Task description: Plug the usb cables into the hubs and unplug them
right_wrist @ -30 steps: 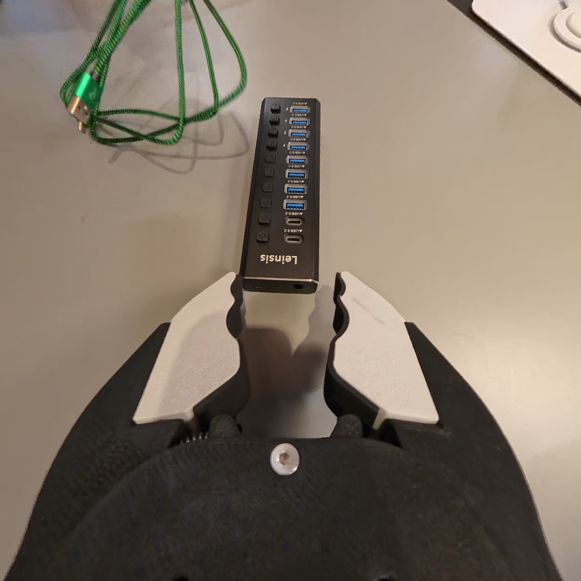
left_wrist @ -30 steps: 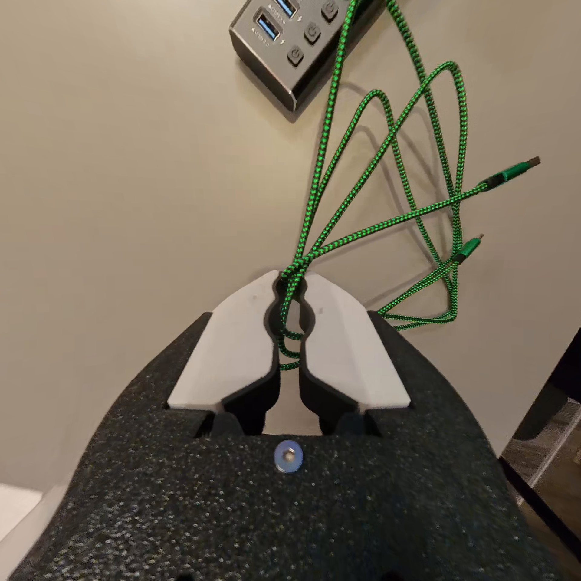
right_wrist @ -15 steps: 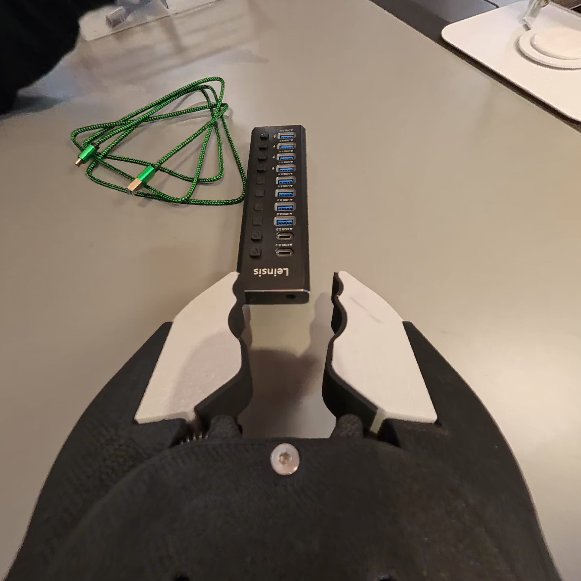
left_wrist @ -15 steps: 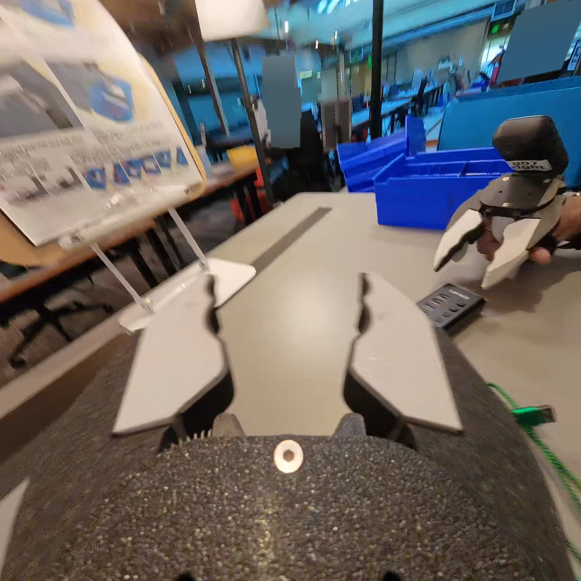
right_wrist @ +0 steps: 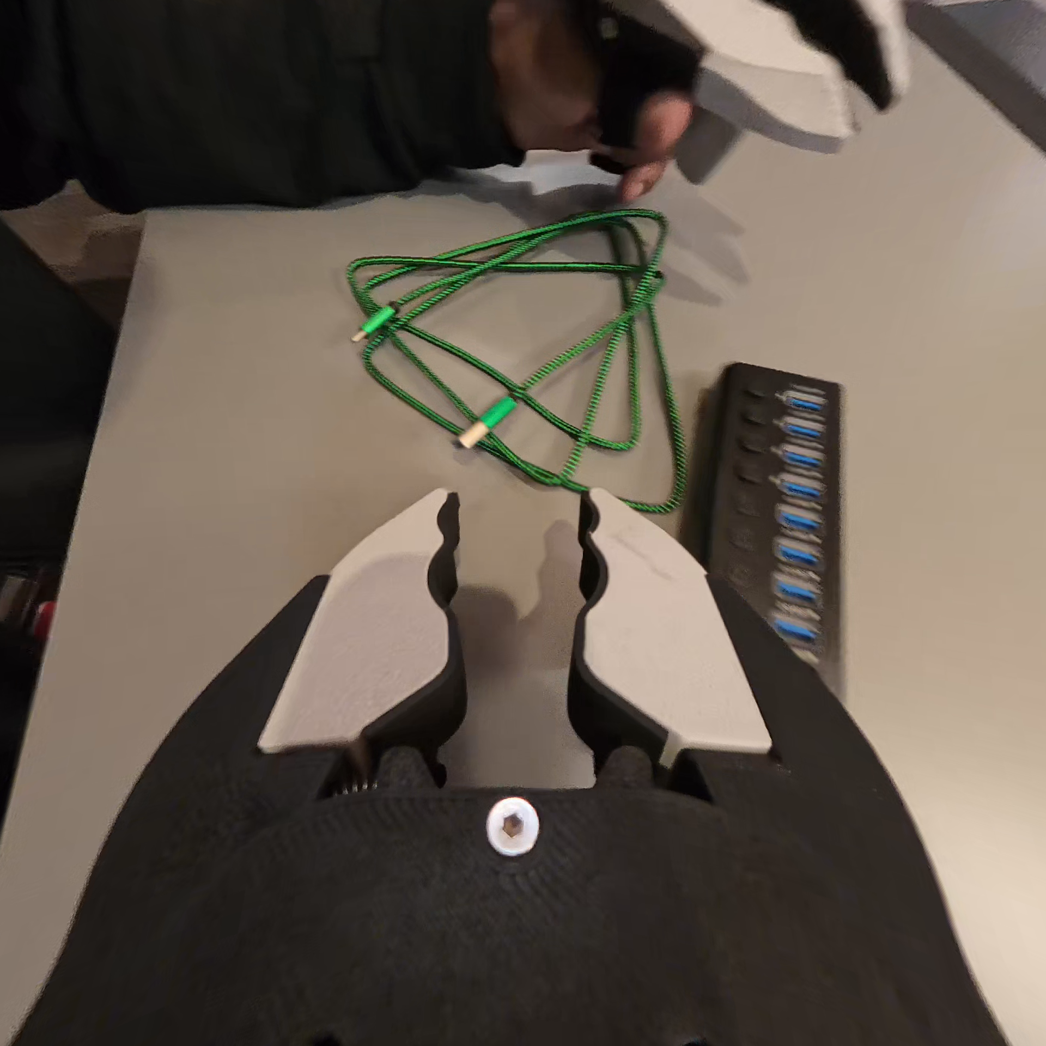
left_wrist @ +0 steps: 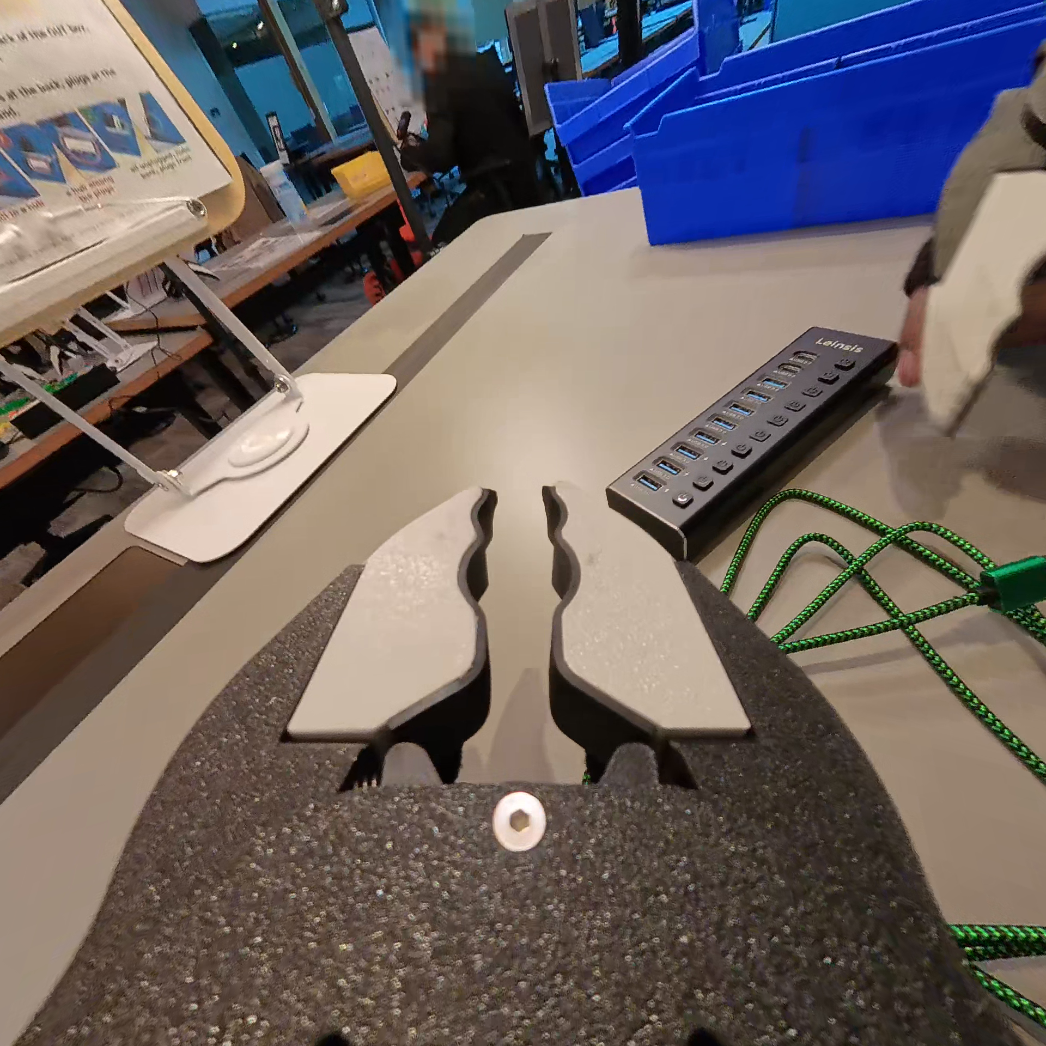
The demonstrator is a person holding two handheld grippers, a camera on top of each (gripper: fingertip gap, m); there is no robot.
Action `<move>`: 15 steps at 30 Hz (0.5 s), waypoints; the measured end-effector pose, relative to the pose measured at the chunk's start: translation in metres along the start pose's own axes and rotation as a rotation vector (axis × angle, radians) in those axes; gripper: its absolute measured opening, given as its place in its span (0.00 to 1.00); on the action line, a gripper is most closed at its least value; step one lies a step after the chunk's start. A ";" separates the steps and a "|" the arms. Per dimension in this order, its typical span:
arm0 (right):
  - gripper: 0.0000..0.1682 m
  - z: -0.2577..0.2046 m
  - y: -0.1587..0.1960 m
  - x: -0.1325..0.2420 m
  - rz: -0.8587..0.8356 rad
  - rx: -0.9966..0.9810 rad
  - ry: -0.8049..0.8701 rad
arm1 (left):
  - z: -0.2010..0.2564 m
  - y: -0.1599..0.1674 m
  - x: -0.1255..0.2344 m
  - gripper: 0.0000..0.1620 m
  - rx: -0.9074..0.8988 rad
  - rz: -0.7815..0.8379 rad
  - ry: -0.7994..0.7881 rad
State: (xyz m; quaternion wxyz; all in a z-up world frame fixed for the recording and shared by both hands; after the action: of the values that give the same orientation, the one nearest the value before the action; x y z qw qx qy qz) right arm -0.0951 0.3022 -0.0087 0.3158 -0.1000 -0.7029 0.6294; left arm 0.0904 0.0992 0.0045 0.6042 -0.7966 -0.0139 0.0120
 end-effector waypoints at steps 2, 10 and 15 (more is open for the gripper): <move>0.23 -0.009 0.000 -0.017 -0.031 -0.016 -0.022 | 0.001 0.001 0.000 0.11 0.012 -0.010 -0.007; 0.18 -0.015 -0.001 -0.042 -0.109 -0.141 0.009 | 0.008 -0.006 -0.002 0.11 0.012 -0.029 -0.002; 0.08 -0.013 0.000 -0.049 -0.161 -0.180 0.043 | 0.010 -0.005 -0.003 0.11 0.033 -0.048 -0.008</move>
State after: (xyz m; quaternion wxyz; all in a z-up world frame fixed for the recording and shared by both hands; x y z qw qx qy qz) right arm -0.0495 0.2866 -0.0245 0.3700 -0.0844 -0.7555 0.5341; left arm 0.0869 0.1096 0.0067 0.6174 -0.7859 -0.0351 0.0007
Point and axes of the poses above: each gripper's, where its closed fingertips meet, x back along the fingers, y out of its underside, z = x × y across the jaws, the point moved 10 cm from there along x, back along the fingers, and after that the axes turned 15 degrees about z, right-handed, at the moved point
